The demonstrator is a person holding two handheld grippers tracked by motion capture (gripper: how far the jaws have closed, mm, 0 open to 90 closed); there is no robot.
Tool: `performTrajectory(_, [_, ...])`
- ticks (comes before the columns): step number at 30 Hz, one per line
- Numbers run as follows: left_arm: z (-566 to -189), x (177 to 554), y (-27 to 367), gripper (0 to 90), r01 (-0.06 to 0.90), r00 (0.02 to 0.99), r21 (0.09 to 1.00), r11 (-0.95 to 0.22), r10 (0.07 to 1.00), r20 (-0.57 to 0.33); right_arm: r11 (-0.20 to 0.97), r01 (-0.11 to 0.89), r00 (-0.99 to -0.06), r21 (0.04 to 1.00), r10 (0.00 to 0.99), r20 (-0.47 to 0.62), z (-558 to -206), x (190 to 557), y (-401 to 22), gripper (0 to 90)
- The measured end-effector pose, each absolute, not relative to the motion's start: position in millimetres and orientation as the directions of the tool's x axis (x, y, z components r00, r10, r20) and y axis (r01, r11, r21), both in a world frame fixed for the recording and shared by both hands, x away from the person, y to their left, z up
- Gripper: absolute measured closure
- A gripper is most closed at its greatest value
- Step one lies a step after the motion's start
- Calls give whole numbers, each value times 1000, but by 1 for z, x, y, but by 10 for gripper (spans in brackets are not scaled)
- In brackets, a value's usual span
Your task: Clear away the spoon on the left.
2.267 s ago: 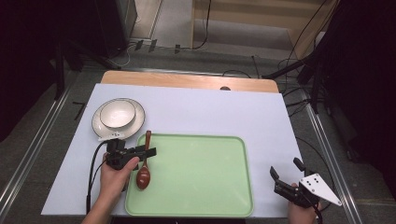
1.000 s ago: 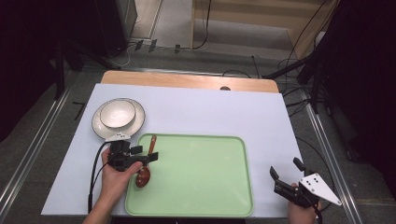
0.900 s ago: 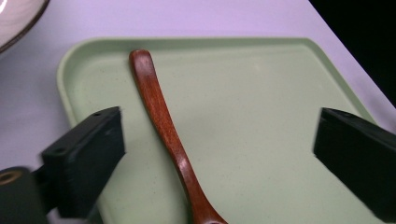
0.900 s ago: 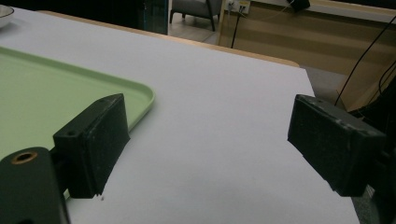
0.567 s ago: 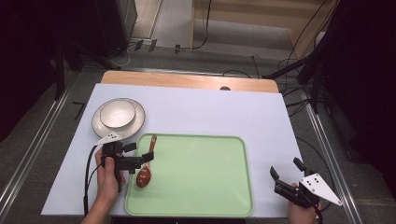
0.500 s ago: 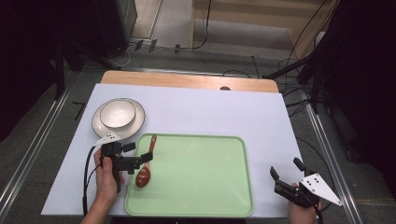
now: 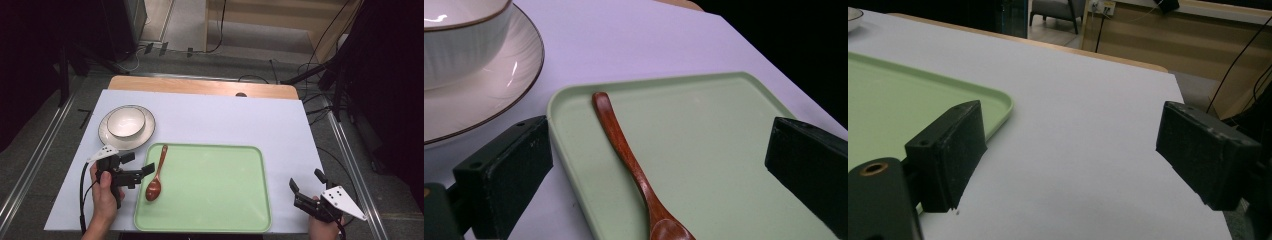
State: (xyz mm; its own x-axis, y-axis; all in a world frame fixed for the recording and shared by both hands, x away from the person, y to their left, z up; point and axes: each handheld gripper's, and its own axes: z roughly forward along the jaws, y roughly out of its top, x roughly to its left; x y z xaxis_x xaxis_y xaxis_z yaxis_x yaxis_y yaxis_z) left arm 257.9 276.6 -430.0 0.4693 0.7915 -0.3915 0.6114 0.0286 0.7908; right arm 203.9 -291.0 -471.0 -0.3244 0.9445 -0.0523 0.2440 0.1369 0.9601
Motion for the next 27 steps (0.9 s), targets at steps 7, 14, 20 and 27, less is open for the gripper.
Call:
performTrajectory(7, [-430, 251, 286, 0, 598, 466, 801, 25, 803, -372, 136, 244, -324, 960, 945, -52, -471, 204, -291, 133])
performTrajectory(14, [-431, 243, 297, 0, 592, 456, 805, 17, 817, -352, 136, 245, -323, 960, 945, -52, -471, 204, -291, 133])
performTrajectory(20, [-431, 238, 306, 0, 591, 442, 806, 24, 826, -349, 136, 247, -322, 960, 945, -51, -471, 204, -291, 133])
performTrajectory(27, [-434, 230, 316, 0, 584, 428, 811, 8, 846, -317, 138, 246, -322, 959, 945, -53, -471, 204, -290, 133])
